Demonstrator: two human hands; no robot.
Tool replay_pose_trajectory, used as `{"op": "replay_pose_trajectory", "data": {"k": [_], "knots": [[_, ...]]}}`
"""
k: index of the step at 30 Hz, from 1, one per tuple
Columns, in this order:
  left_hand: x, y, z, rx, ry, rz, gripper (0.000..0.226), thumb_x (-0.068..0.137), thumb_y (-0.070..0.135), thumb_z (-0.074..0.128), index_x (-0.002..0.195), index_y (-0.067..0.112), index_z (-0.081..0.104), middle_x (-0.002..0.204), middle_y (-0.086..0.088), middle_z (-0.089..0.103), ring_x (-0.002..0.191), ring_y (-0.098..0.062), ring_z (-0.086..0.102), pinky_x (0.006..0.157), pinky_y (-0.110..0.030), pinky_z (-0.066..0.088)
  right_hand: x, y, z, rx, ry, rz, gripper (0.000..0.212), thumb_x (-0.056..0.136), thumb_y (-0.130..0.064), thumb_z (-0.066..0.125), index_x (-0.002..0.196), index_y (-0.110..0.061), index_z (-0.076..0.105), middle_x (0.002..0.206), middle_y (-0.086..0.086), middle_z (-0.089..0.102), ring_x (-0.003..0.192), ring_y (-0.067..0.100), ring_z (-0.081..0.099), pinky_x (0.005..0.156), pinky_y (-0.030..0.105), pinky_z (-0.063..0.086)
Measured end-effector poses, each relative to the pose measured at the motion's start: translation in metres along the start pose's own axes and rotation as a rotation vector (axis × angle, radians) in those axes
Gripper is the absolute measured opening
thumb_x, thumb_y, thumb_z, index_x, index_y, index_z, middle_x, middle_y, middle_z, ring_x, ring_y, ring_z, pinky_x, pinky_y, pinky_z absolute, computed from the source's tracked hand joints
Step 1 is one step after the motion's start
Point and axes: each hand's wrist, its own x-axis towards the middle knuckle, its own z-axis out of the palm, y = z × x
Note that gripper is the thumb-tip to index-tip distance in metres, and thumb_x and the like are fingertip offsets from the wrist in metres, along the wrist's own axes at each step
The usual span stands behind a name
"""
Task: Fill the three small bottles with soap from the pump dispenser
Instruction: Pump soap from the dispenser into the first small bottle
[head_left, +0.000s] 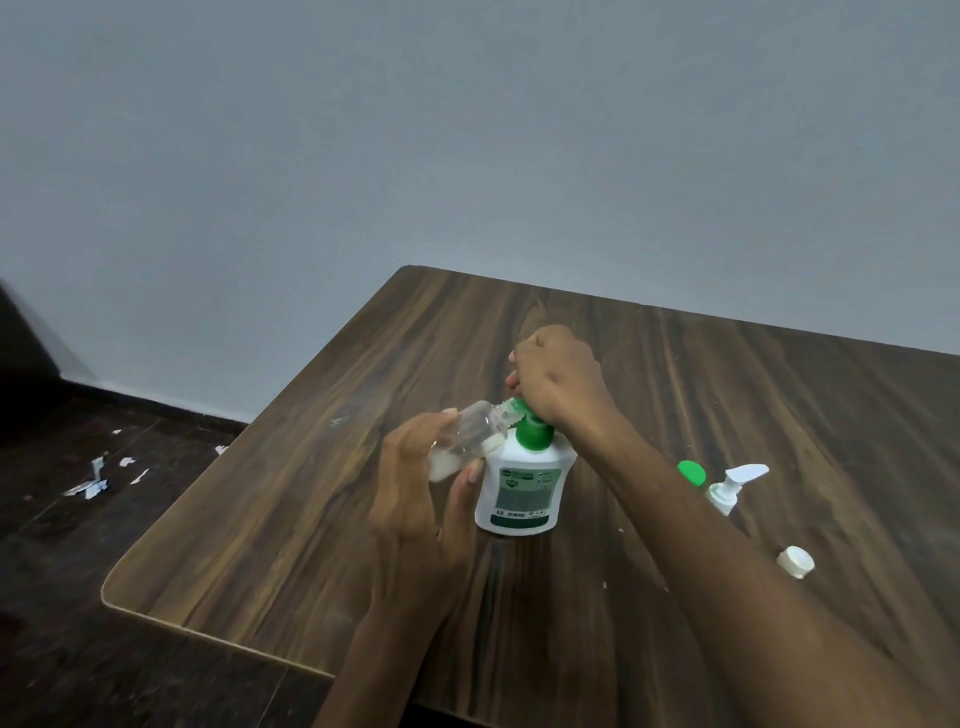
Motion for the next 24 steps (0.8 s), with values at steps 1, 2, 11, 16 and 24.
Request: {"op": "replay_pose_trajectory", "data": {"k": [1,2,11,16,24], "knots": [[0.0006,-0.0001,-0.0013,0.002,-0.003,-0.012,0.041,0.096,0.006,0.071,0.135,0.005,0.06,0.13,-0.009,0.064,0.122,-0.003,0.059,0.099,-0.013,0.046,-0.0007,-0.0014,-0.0003,-0.021,0.01,-0.005,0.029,0.096,-0.026,0.042,0.085,-0.013,0.065,0.084,0.004,0.072,0.078,0.024,0.07,0.082,0.046,0.059],[-0.0011,-0.0026,-0.0001,0.012,0.012,-0.02,0.042,0.094,0.005,0.072,0.134,0.0,0.06,0.131,-0.009,0.064,0.124,-0.001,0.057,0.101,-0.013,0.045,-0.002,-0.0041,-0.0014,-0.043,0.018,-0.016,0.029,0.093,-0.024,0.04,0.079,-0.013,0.063,0.08,0.004,0.071,0.074,0.024,0.068,0.081,0.046,0.059],[-0.0009,0.0012,-0.0011,0.025,0.004,-0.003,0.039,0.096,0.013,0.069,0.132,-0.001,0.06,0.128,-0.011,0.064,0.121,-0.006,0.058,0.101,-0.013,0.044,-0.0036,-0.0053,-0.0038,-0.066,0.04,-0.04,0.027,0.091,-0.023,0.041,0.067,-0.015,0.049,0.073,0.004,0.065,0.065,0.023,0.059,0.077,0.046,0.056],[0.0,-0.0008,0.0003,0.012,0.003,0.006,0.04,0.098,0.02,0.066,0.135,0.006,0.058,0.13,-0.009,0.063,0.121,-0.007,0.058,0.1,-0.014,0.044,-0.0013,-0.0031,-0.0031,-0.045,0.021,-0.03,0.025,0.09,-0.023,0.043,0.068,-0.016,0.05,0.074,0.002,0.066,0.069,0.021,0.063,0.077,0.043,0.055],[-0.0008,0.0001,0.001,0.016,0.005,0.0,0.04,0.098,0.019,0.066,0.133,0.002,0.06,0.129,-0.011,0.064,0.121,-0.01,0.059,0.102,-0.013,0.043,-0.0008,-0.002,-0.0028,-0.075,0.028,-0.054,0.025,0.093,-0.024,0.042,0.07,-0.017,0.048,0.075,0.002,0.063,0.067,0.02,0.058,0.08,0.043,0.052]]}}
